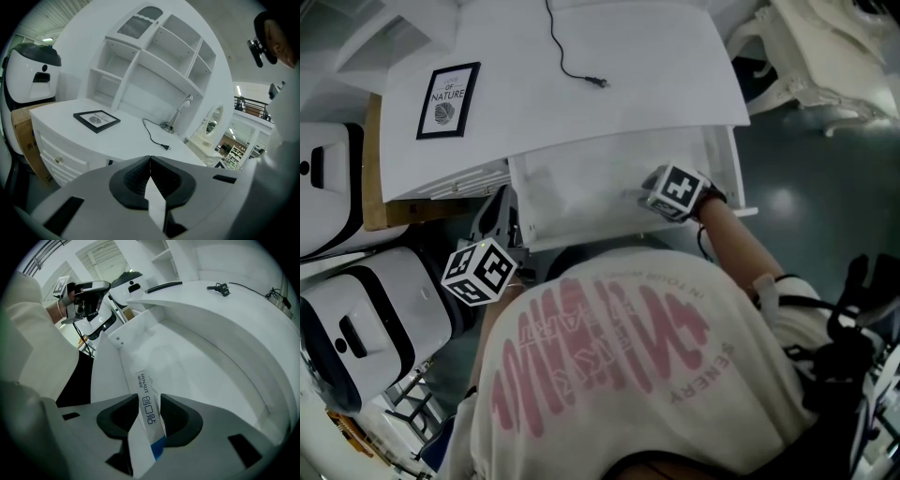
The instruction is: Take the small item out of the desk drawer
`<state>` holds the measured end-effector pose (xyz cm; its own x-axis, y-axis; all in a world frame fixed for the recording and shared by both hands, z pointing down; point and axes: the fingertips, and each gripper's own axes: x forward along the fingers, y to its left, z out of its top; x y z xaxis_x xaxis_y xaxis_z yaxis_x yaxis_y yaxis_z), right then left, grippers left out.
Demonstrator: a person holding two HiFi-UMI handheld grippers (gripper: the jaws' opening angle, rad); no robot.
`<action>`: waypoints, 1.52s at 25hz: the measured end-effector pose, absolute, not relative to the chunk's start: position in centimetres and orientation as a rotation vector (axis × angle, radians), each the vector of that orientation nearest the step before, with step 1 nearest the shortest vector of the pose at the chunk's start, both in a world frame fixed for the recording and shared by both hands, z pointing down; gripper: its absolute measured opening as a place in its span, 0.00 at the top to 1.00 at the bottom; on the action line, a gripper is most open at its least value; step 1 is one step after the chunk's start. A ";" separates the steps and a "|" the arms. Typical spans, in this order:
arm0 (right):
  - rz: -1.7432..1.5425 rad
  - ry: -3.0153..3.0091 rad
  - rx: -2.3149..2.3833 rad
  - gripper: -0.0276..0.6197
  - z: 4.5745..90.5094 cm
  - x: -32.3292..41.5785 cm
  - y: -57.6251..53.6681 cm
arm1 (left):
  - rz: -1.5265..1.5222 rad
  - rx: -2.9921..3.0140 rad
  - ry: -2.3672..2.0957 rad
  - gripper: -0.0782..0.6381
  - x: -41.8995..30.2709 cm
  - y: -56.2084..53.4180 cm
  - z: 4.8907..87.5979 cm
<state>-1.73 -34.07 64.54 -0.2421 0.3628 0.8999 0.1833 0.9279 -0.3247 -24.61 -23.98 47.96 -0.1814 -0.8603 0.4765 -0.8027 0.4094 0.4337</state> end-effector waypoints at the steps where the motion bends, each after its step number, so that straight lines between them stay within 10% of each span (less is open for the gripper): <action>1: 0.164 -1.829 -0.401 0.71 64.5 -1.8 -34.2 | -0.113 1.410 -1.996 0.85 -24.6 -24.1 48.0; 38: 0.320 -2.127 0.158 0.79 55.0 -5.3 -38.4 | -0.191 1.616 -1.858 0.85 -24.5 -24.1 46.4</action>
